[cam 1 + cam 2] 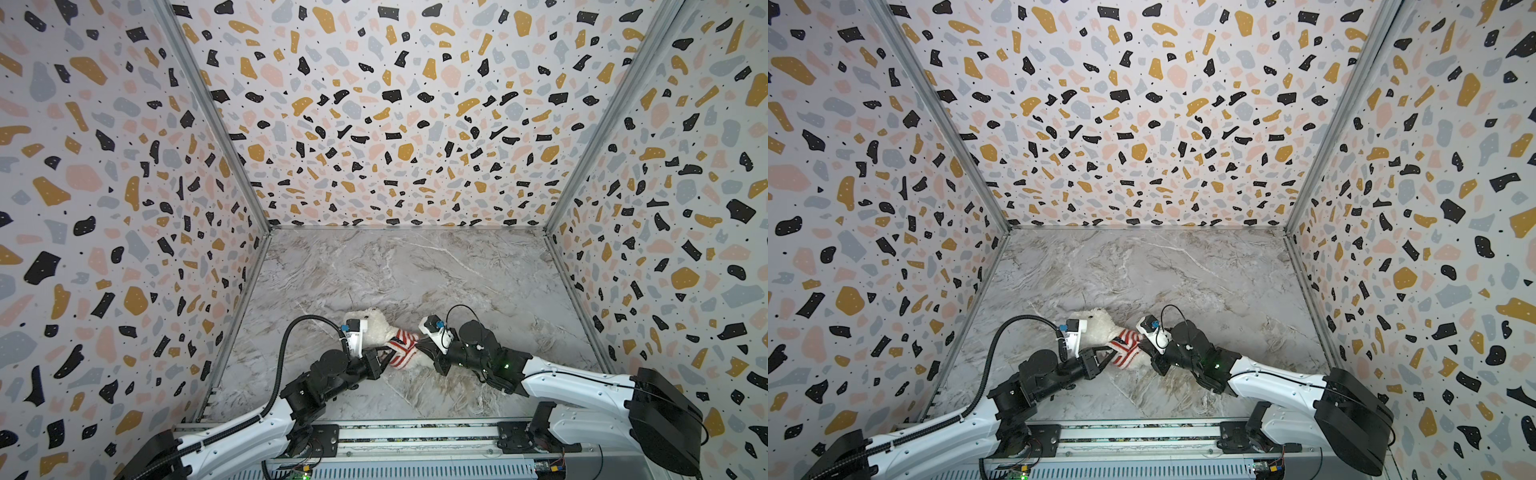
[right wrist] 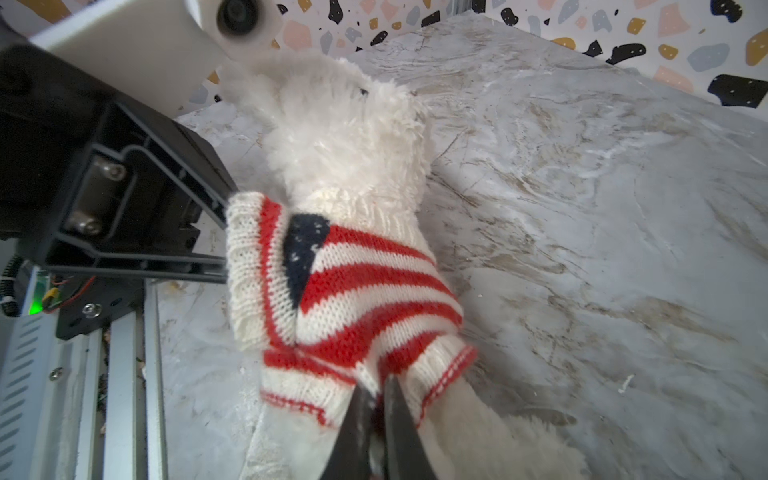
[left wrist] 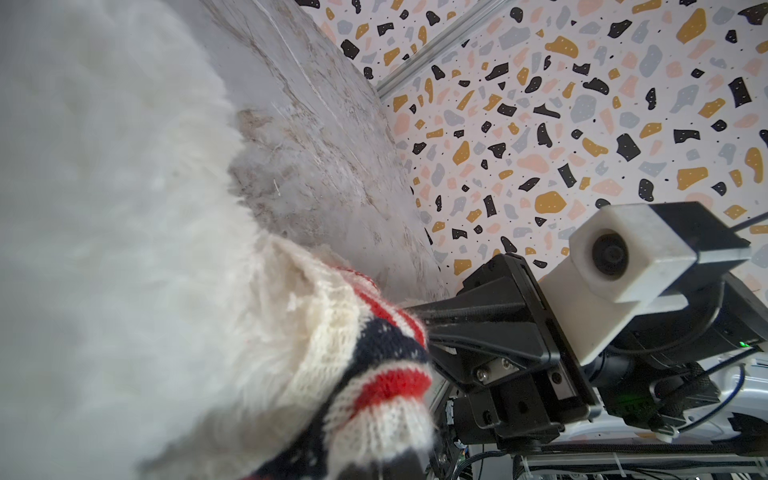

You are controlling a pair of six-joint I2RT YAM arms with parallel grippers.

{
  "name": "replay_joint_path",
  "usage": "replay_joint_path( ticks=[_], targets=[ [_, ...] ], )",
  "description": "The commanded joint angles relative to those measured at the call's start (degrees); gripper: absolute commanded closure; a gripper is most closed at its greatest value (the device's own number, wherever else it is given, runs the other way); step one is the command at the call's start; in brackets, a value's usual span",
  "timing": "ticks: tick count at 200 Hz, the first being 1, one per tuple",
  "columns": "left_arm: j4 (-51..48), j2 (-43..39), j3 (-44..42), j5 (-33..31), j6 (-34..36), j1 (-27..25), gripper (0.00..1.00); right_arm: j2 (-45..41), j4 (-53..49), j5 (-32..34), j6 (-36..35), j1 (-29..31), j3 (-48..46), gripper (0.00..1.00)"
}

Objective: Dress the teddy bear
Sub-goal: 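Lay the bear down, pulling the sweater hem with both grippers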

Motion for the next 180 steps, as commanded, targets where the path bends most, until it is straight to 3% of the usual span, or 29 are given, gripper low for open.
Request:
replay_joint_path(
  ticks=[1, 29, 57, 76, 99, 144, 164, 180],
  targets=[
    [3.8, 0.5, -1.3, 0.1, -0.1, 0.4, 1.0, 1.5, -2.5, 3.8, -0.7, 0.1, 0.3, 0.9],
    [4.5, 0.5, -1.8, 0.3, -0.4, 0.4, 1.0, 2.3, -2.2, 3.0, -0.9, 0.1, 0.4, 1.0],
    [3.7, -0.7, -2.0, 1.2, -0.3, 0.4, 1.0, 1.2, -1.7, 6.2, 0.0, 0.0, -0.7, 1.0],
    [2.3, -1.9, -1.7, 2.8, 0.1, 0.4, 1.0, -0.9, -1.4, 8.3, 2.9, -3.6, -3.0, 1.0],
    [3.9, -2.5, -1.6, 8.1, 0.0, 0.5, 1.0, -2.0, -3.9, 9.2, 4.1, -6.8, -3.6, 1.0],
    [6.9, 3.1, 0.5, 17.9, 1.4, 0.4, 1.0, -3.1, -3.4, 7.4, 3.4, -6.4, -3.6, 1.0],
    [2.1, 6.3, 3.6, 22.0, 5.5, 0.3, 1.0, -2.2, -3.6, 7.5, 2.6, -5.4, -3.2, 1.0],
    [-5.0, 7.1, 6.4, 21.3, 9.9, 0.4, 1.0, -1.0, -3.7, 7.7, 2.2, -4.6, -2.9, 1.0]
  ],
)
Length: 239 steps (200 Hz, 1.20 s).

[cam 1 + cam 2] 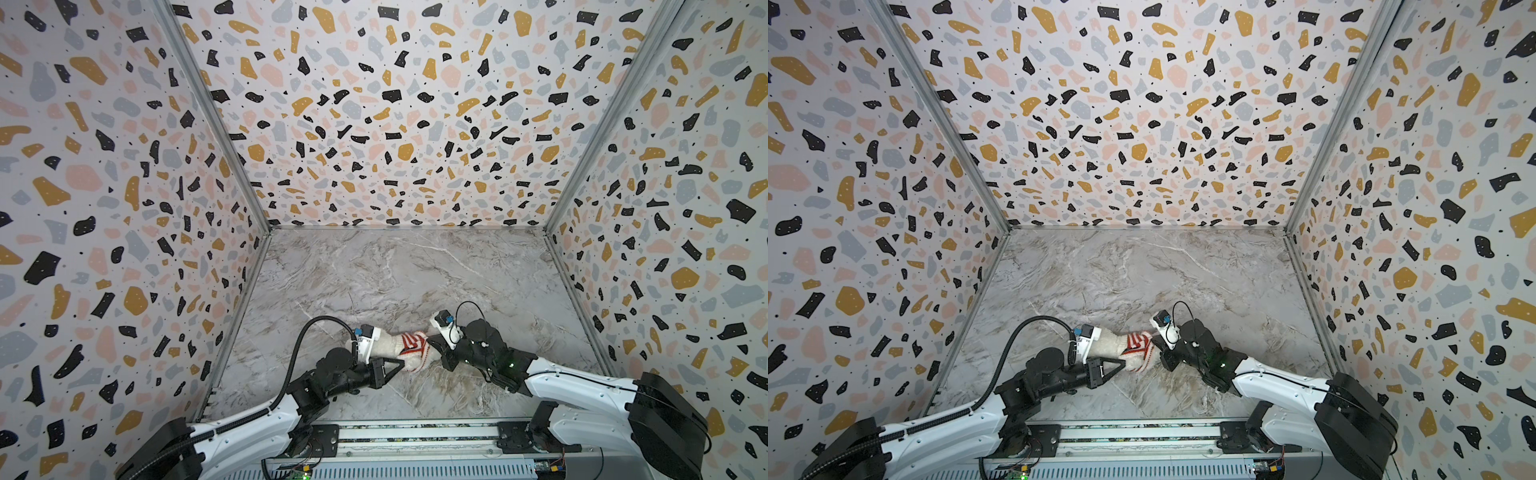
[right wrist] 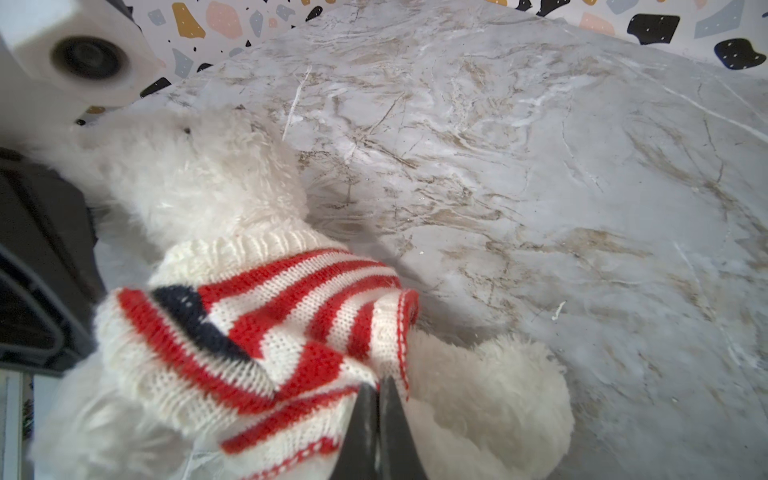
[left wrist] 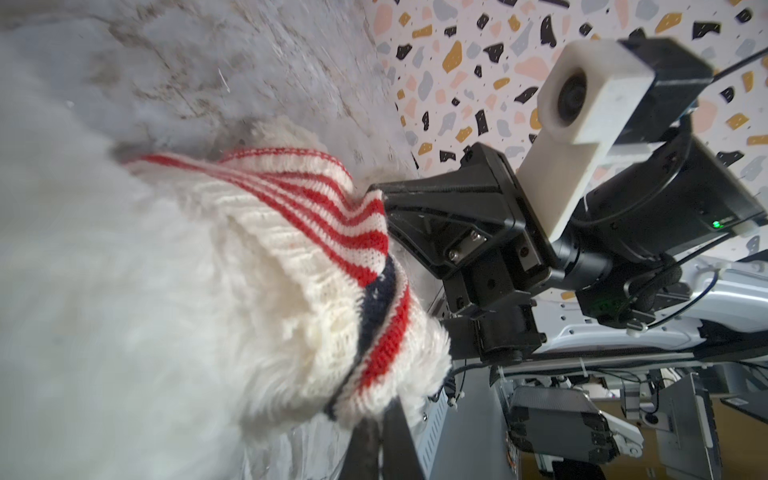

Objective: Dress the teddy bear

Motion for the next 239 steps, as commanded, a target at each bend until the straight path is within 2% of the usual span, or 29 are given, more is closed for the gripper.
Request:
replay_joint_path(
  ticks=[1, 22, 37, 52, 81, 126, 163, 239],
  targets=[
    [-6.1, 0.8, 5.2, 6.1, 7.9, -0.1, 1.0, 1.0, -1.8, 4.9, -0.7, 0.2, 0.0, 1.0],
    [-15.1, 1.3, 8.5, 0.1, 12.6, -0.1, 1.0, 1.1, -0.3, 5.2, -1.4, 2.2, -0.3, 1.0],
    [-17.4, 1.7, 9.1, -4.9, 13.4, 0.0, 1.0, -0.4, 2.9, 5.1, -2.9, 4.7, -1.7, 1.0],
    [-18.0, 2.3, 9.1, -9.3, 13.6, 0.1, 0.84, -1.1, 4.6, 2.9, -4.2, 6.3, -2.2, 1.0],
    [-18.9, 1.3, 9.7, -12.6, 13.3, 0.1, 0.63, -0.5, 7.2, 0.8, -5.9, 10.4, -2.2, 1.0],
    [-26.6, -8.8, 7.6, -18.2, 10.1, -0.4, 0.43, 3.4, 10.0, 1.0, -5.1, 12.3, -0.8, 1.0],
    [-30.8, -11.7, 8.1, -21.7, 9.0, -1.5, 0.42, 7.2, 10.0, 1.1, -4.9, 12.6, 1.6, 1.0],
    [-27.7, -3.0, 9.0, -24.5, 7.1, -5.4, 0.38, 10.6, 10.5, 0.9, -4.0, 13.5, 2.9, 1.0]
  ],
)
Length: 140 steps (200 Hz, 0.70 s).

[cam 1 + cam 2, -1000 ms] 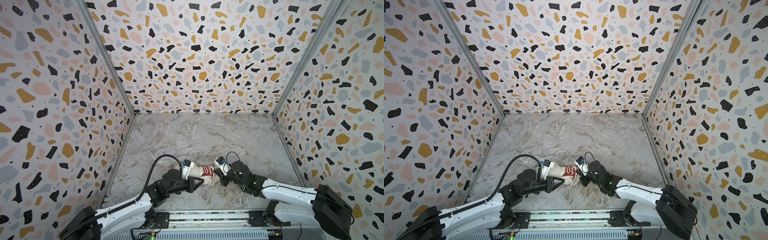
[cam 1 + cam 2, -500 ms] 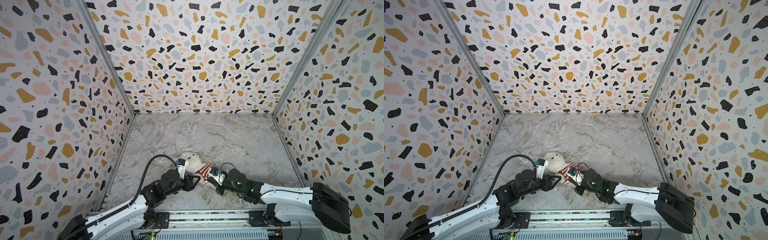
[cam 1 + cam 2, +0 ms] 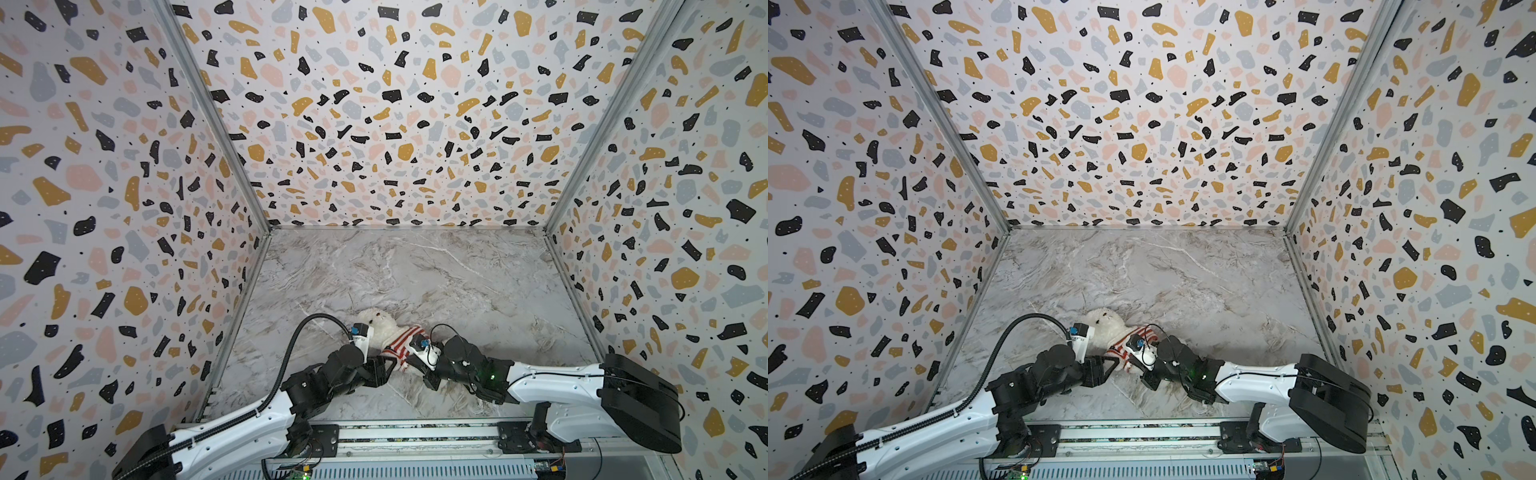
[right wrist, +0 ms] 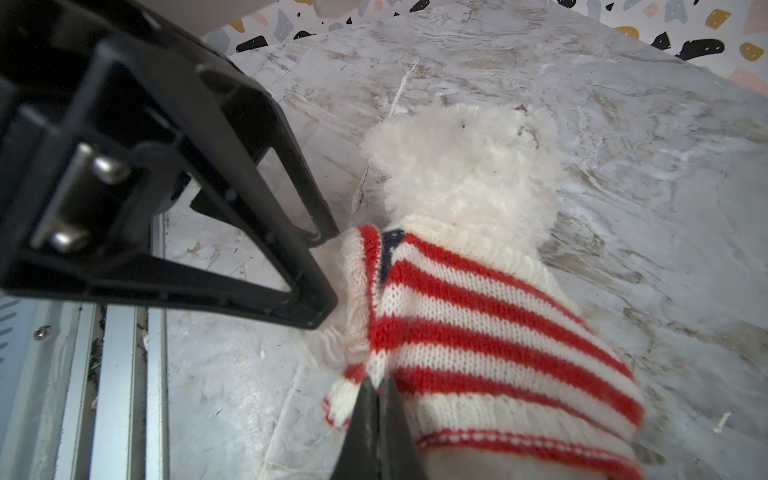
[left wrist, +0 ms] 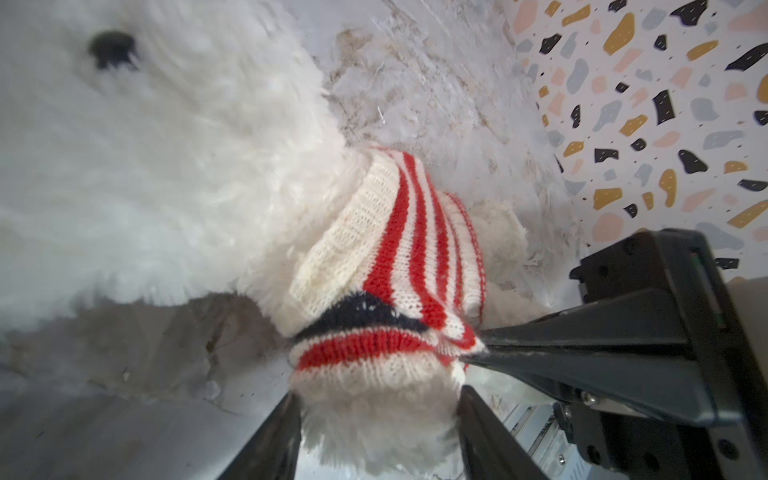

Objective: Dress the teddy bear

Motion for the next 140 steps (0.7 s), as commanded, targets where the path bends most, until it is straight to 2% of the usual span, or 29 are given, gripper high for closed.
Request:
replay_joint_path(
  ticks=[1, 48, 79, 93, 140],
  targets=[
    [1.7, 1.3, 1.0, -2.0, -1.0, -0.9, 0.39, 0.8, 0.5, -0.2, 0.7, 0.5, 1.7, 1.0],
    [2.1, -0.2, -1.4, -2.3, -3.4, -1.0, 0.62, 0.6, -0.3, 1.6, 1.0, 0.5, 1.3, 1.0],
    [0.0, -0.6, -1.8, -3.2, -2.7, -1.0, 0.84, 0.5, -1.1, 4.1, 1.8, 0.4, 1.2, 1.0],
    [-0.9, -1.1, -2.0, -4.8, -2.7, -0.9, 1.0, 0.2, -1.7, 5.2, 2.3, 0.4, 1.0, 1.0],
    [-4.6, -3.5, -2.0, -10.2, -2.2, 0.3, 1.0, -2.7, -5.5, 8.7, 3.9, -1.2, -0.5, 1.0]
  ],
)
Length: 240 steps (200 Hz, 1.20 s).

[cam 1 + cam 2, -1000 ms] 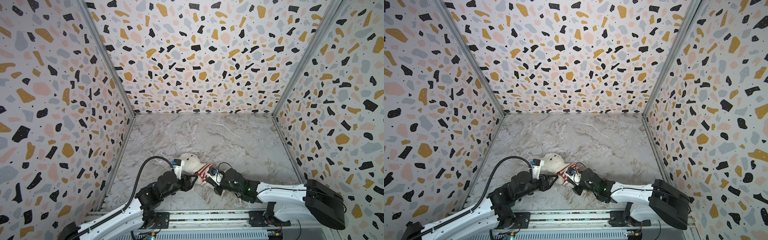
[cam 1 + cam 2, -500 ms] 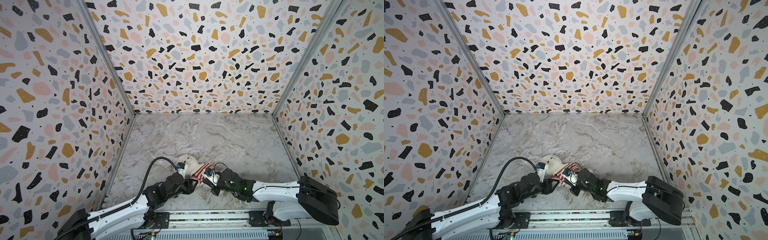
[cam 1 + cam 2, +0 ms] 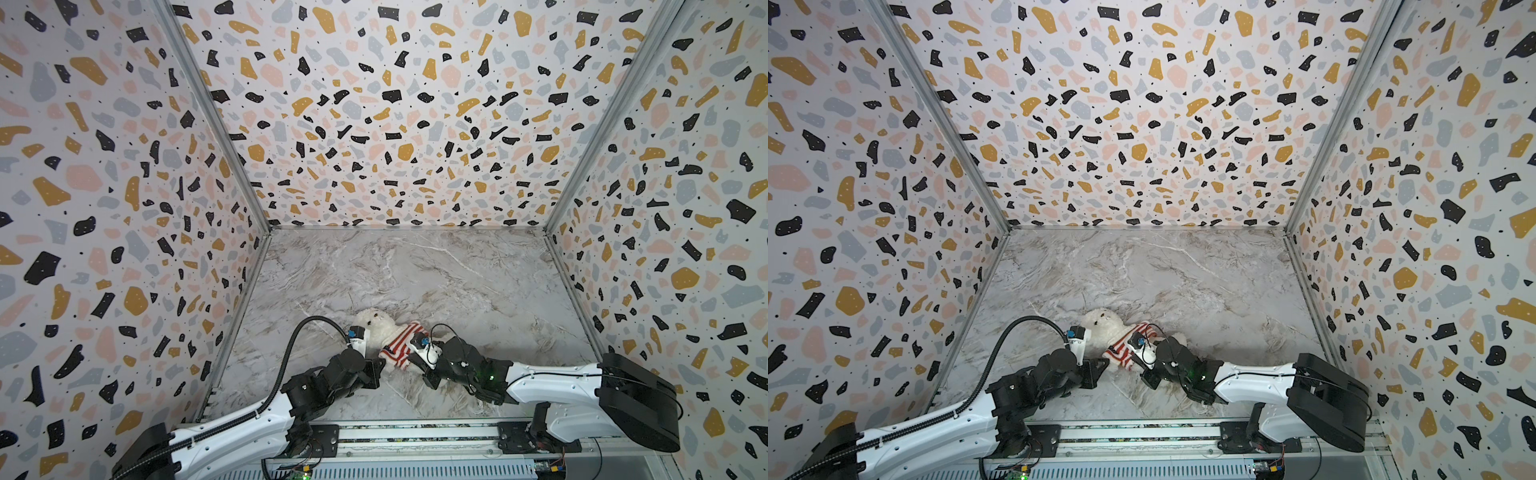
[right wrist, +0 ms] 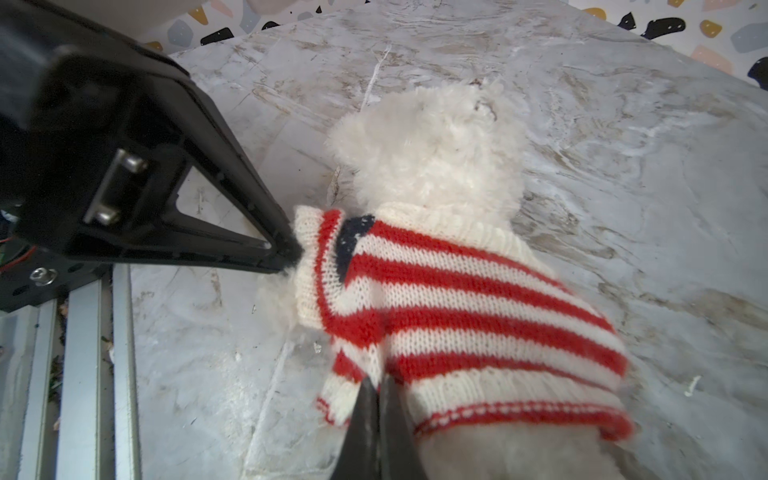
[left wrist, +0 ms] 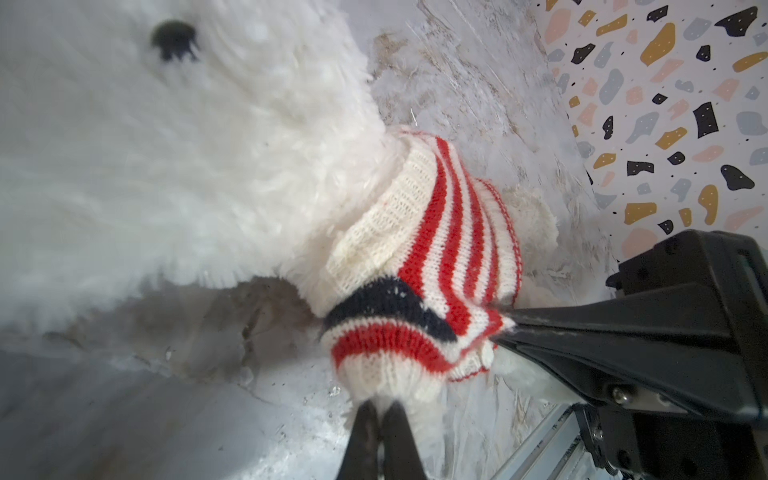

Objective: Dress the teddy bear

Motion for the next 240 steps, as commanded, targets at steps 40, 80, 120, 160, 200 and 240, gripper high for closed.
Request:
replay_joint_path(
  ticks=[40, 80, 120, 160, 200, 240],
  targets=[
    [-4.8, -2.2, -0.8, -5.5, 4.6, 3.1, 1.0, -5.3, -6.8, 5.2, 3.9, -3.7, -1.9, 1.0],
    [-4.3, -1.5, -0.5, -5.7, 6.4, 3.7, 1.0, -5.4, -7.3, 4.5, 3.9, -4.0, -1.4, 1.0],
    [-1.8, 0.0, 0.6, -1.6, 11.1, 3.7, 1.0, -4.3, -5.8, 1.7, 1.7, -1.7, 0.0, 0.98],
    [-2.5, 2.9, 2.0, -0.6, 15.2, 3.7, 1.0, -3.5, -6.3, -1.4, 0.2, 0.2, 3.3, 0.79],
    [-2.0, 4.3, 2.5, -0.9, 16.6, 3.7, 1.0, -6.2, -10.0, 0.9, 0.4, 0.8, 6.4, 0.63],
    [-1.0, 3.5, 1.8, -1.1, 17.3, 3.7, 1.0, -4.2, -12.1, 1.0, -0.8, -1.5, 10.9, 0.61]
  ],
)
